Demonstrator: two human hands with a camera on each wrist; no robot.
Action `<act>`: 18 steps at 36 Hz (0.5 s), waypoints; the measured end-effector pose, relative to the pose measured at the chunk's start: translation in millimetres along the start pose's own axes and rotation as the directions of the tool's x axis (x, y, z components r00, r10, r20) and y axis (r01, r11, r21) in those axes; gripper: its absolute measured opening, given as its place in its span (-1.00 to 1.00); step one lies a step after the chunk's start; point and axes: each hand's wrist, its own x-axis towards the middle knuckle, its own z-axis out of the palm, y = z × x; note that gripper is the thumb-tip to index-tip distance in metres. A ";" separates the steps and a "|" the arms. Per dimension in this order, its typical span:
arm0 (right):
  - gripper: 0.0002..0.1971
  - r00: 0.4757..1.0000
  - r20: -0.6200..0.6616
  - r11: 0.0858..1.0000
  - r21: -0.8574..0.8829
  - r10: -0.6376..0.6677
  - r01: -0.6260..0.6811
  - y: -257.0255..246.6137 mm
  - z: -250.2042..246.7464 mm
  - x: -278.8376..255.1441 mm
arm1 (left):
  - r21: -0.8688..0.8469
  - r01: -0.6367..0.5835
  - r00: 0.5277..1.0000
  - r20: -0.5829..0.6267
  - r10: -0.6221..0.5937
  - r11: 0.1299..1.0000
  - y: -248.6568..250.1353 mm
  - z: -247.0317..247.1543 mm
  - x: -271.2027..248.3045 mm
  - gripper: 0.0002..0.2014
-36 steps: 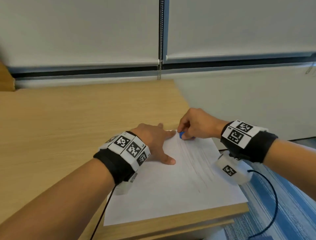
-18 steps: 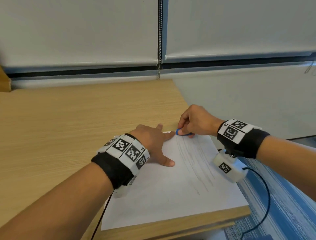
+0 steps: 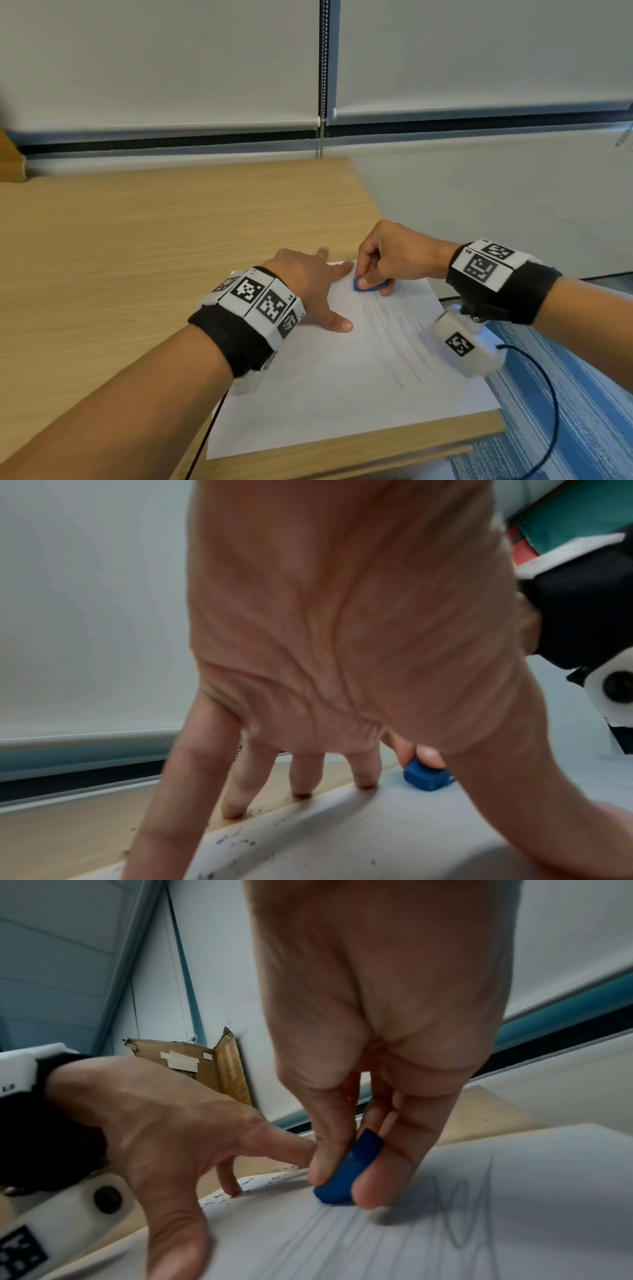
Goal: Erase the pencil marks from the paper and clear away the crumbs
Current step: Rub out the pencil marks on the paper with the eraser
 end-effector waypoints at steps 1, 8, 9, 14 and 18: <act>-0.91 1.000 -0.003 1.000 -0.015 0.000 0.000 -0.1 -1.1 1.1 | 0.005 0.001 1.000 0.001 -0.001 1.000 0.6 -0.6 -0.2 0.02; -0.90 0.990 -0.140 1.000 -0.003 0.017 -0.018 4.8 0.5 8.6 | -0.087 0.033 0.999 0.046 -0.029 0.996 -2.0 5.5 2.1 0.04; -0.91 0.994 -0.112 1.000 0.002 0.013 -0.013 5.3 1.7 6.3 | -0.097 0.038 0.998 0.051 -0.033 0.995 -2.0 5.7 1.8 0.04; -0.93 0.999 -0.041 0.999 -0.036 0.006 -0.008 2.4 -1.1 5.8 | -0.101 0.039 0.997 0.069 -0.032 0.994 -0.3 1.4 -1.3 0.02; -0.90 0.988 -0.154 0.998 -0.049 0.023 -0.031 5.8 -3.3 13.4 | -0.094 0.034 0.997 0.065 -0.028 0.995 -0.7 1.8 -2.0 0.01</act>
